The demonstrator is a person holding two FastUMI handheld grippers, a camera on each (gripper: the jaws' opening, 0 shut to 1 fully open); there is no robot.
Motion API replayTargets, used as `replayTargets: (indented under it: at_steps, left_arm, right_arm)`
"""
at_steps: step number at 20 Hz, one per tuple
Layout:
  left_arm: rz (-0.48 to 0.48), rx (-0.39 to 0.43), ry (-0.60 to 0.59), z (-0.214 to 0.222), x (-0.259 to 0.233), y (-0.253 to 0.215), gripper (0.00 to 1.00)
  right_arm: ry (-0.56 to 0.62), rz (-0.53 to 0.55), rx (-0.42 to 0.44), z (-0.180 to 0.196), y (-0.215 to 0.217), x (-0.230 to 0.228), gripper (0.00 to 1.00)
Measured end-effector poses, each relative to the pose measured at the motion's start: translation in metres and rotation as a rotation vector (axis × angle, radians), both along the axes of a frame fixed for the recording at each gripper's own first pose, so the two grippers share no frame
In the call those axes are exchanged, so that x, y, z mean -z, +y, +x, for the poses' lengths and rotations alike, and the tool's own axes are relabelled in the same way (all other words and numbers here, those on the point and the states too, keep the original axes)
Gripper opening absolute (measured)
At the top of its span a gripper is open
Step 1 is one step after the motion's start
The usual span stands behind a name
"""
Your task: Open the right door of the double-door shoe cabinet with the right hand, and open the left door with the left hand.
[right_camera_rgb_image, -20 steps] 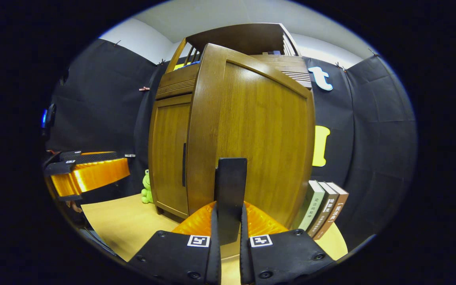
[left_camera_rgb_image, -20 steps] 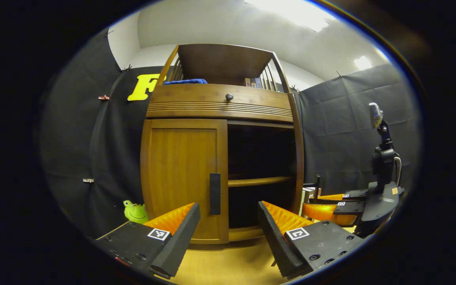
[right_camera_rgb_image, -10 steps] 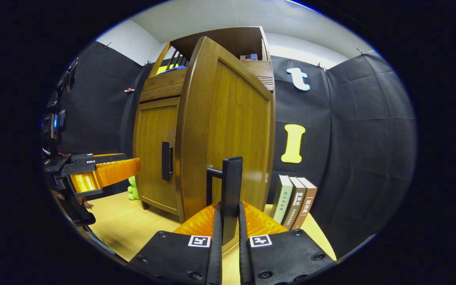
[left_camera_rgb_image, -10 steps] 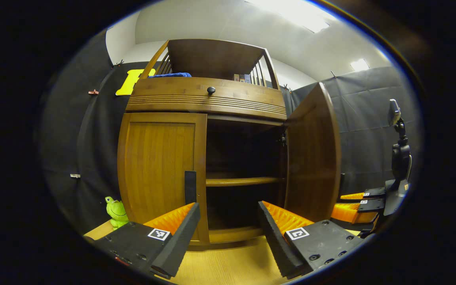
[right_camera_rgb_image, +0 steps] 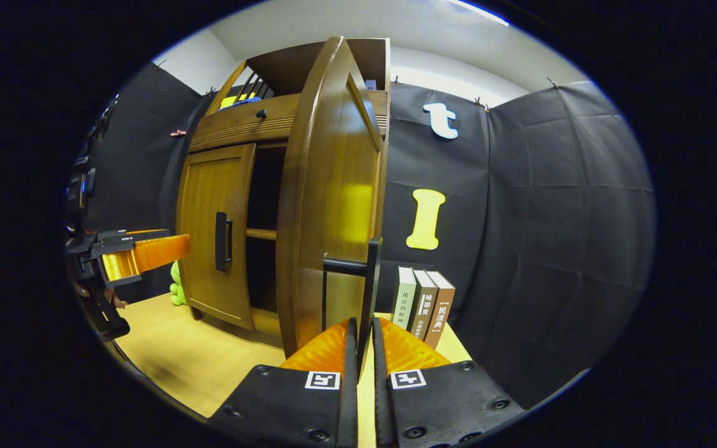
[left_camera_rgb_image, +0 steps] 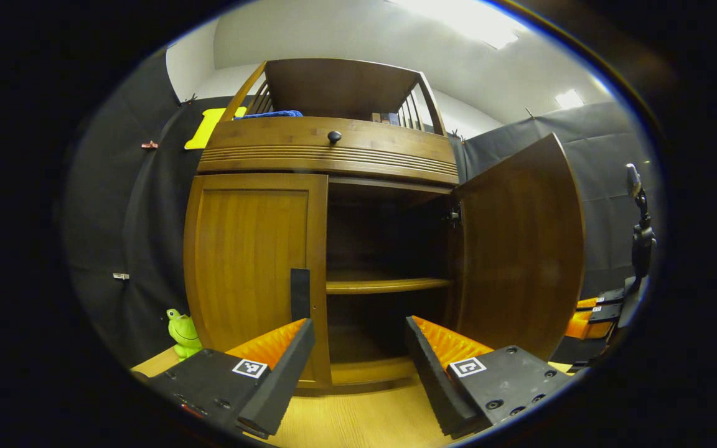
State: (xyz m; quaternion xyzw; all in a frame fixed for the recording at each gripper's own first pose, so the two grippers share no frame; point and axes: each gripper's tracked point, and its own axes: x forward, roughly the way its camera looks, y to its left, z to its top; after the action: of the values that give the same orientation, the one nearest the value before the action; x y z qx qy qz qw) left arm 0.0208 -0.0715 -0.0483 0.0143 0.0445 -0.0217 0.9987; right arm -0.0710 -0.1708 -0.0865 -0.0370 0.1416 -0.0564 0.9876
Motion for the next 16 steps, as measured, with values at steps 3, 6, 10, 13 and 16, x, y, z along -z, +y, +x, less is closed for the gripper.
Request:
replayTargets:
  at_steps: [3,6,10,13,16]
  left_arm:
    - [0.000,-0.032,-0.005,0.008,-0.002,0.013,0.91]
    - [0.006,-0.035,0.009,0.016,0.005,0.017,0.90]
    - [0.042,-0.047,0.021,0.021,0.012,0.020,0.90]
    - [0.079,-0.071,-0.009,0.025,0.011,0.026,0.90]
    - [0.081,-0.089,-0.014,0.029,0.011,0.030,0.90]
  right_arm:
    - [-0.003,0.023,0.013,-0.010,-0.015,-0.004,0.14]
    - [-0.033,0.028,0.075,-0.020,-0.039,-0.012,0.18]
    - [-0.069,0.039,0.119,-0.038,-0.056,-0.021,0.12]
    - [-0.104,-0.010,0.141,-0.048,-0.062,-0.028,0.07]
    - [-0.114,-0.017,0.126,-0.055,-0.046,-0.035,0.14]
